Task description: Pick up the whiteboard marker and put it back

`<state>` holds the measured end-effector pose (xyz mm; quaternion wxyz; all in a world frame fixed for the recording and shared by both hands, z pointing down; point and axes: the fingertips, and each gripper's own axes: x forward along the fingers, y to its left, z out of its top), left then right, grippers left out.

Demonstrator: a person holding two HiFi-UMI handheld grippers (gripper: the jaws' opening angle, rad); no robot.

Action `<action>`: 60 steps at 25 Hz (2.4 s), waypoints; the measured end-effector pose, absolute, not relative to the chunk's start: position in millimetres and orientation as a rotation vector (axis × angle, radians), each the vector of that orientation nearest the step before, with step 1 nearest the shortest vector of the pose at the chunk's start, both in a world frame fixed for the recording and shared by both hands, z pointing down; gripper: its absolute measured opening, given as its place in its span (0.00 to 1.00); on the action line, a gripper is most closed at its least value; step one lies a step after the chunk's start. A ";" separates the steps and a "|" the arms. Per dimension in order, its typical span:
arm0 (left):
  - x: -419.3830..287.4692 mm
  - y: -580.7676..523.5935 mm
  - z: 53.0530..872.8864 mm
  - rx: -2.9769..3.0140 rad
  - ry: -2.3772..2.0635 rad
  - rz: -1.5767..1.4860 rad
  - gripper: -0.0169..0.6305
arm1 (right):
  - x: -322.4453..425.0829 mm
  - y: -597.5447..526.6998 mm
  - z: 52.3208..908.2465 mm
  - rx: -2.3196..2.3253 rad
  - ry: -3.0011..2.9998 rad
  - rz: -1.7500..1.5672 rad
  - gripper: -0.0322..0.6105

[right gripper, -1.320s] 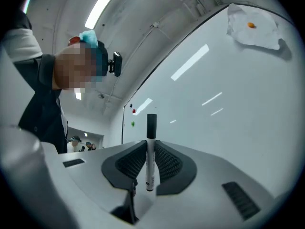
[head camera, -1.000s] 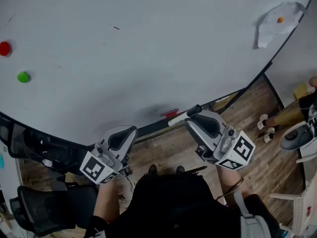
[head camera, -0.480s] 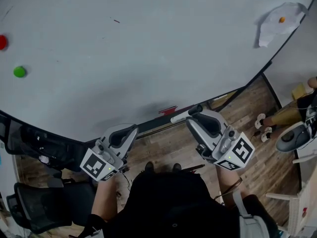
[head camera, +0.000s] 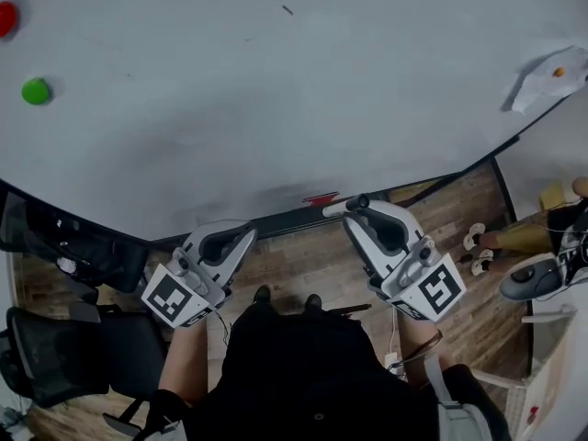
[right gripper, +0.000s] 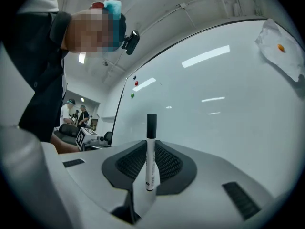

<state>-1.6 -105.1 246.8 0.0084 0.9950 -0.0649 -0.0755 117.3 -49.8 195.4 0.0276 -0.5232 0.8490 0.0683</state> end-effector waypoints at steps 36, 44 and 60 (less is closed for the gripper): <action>-58.1 -153.2 302.2 3.007 -0.192 -0.137 0.05 | 78.9 -133.3 470.6 -2.030 3.353 0.469 0.16; -66.7 -151.0 304.9 2.989 -0.191 -0.138 0.05 | 73.8 -137.8 520.0 -1.952 3.522 0.448 0.16; -82.1 -142.8 302.8 2.993 -0.229 -0.145 0.05 | 76.4 -143.7 568.6 -1.838 3.758 0.519 0.16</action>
